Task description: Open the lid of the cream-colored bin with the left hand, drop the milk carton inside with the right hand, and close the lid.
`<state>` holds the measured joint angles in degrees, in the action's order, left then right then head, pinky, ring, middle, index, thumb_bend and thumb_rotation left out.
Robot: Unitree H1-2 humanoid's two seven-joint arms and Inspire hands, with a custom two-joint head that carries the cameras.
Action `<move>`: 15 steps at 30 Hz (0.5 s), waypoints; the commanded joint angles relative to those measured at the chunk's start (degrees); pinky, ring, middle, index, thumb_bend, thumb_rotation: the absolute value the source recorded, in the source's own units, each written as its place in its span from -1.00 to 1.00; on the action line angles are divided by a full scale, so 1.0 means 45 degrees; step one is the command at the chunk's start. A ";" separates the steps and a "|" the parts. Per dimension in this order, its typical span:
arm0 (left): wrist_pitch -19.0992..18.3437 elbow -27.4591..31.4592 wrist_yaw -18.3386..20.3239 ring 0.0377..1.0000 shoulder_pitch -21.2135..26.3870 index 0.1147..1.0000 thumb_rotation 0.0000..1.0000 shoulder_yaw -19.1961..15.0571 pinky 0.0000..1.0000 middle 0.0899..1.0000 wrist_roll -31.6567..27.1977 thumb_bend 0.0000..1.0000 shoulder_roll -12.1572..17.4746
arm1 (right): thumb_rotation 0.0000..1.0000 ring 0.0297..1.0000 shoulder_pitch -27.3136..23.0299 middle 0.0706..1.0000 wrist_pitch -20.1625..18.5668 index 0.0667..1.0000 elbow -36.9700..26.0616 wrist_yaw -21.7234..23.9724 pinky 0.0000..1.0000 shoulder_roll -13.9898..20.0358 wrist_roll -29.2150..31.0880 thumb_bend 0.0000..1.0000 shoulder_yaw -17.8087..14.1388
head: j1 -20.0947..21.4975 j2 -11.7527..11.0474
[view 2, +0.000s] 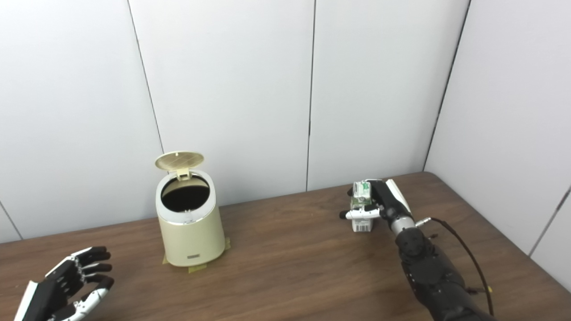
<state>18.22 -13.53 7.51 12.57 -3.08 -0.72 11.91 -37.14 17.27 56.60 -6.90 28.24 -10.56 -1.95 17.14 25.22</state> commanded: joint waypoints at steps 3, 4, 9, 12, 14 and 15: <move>0.0107 0.0092 -0.0039 0.31 0.0048 0.35 -1.00 0.0070 0.19 0.40 0.0099 -0.03 0.0069 | -1.00 -0.21 -0.0655 -0.17 0.0315 -0.04 -0.0856 -0.0632 -0.28 0.0258 -0.0261 0.06 0.0015 | -0.0093 0.0009; 0.0063 0.0127 -0.0094 0.30 0.0037 0.35 -1.00 0.0078 0.19 0.39 0.0201 -0.02 0.0052 | -1.00 -0.22 -0.0640 -0.18 0.0330 -0.04 -0.1071 -0.0681 -0.28 0.0172 -0.0310 0.05 0.0016 | -0.0128 0.0010; 0.0137 0.0008 -0.0134 0.30 0.0078 0.33 -1.00 0.0103 0.26 0.37 0.0324 -0.02 -0.0005 | -1.00 -0.24 -0.0283 -0.21 -0.0082 -0.03 -0.3296 -0.0931 -0.30 -0.0369 -0.0812 0.05 0.0137 | -0.0329 -0.0083; 0.0103 -0.0003 -0.0254 0.28 0.0088 0.31 -1.00 0.0125 0.27 0.35 0.0472 0.02 -0.0078 | -1.00 -0.23 -0.0202 -0.20 -0.0628 -0.04 -0.4830 -0.0689 -0.29 -0.0865 -0.0893 0.05 0.0200 | -0.0520 -0.0144; 0.0180 -0.0064 -0.0297 0.27 0.0083 0.31 -1.00 0.0162 0.25 0.35 0.0516 0.03 -0.0153 | -1.00 -0.23 -0.0212 -0.18 -0.1086 -0.04 -0.5796 -0.0430 -0.28 -0.1183 -0.0939 0.06 0.0299 | -0.0744 -0.0185; 0.0233 -0.0110 -0.0313 0.26 0.0089 0.31 -1.00 0.0184 0.22 0.35 0.0530 0.02 -0.0189 | -1.00 -0.23 -0.0210 -0.18 -0.1229 -0.05 -0.6122 -0.0317 -0.29 -0.1291 -0.0916 0.06 0.0315 | -0.0832 -0.0199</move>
<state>18.20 -13.59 7.06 12.69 -2.65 1.06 11.66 -34.79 11.79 32.59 -8.42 21.73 -14.92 -0.25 13.45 24.26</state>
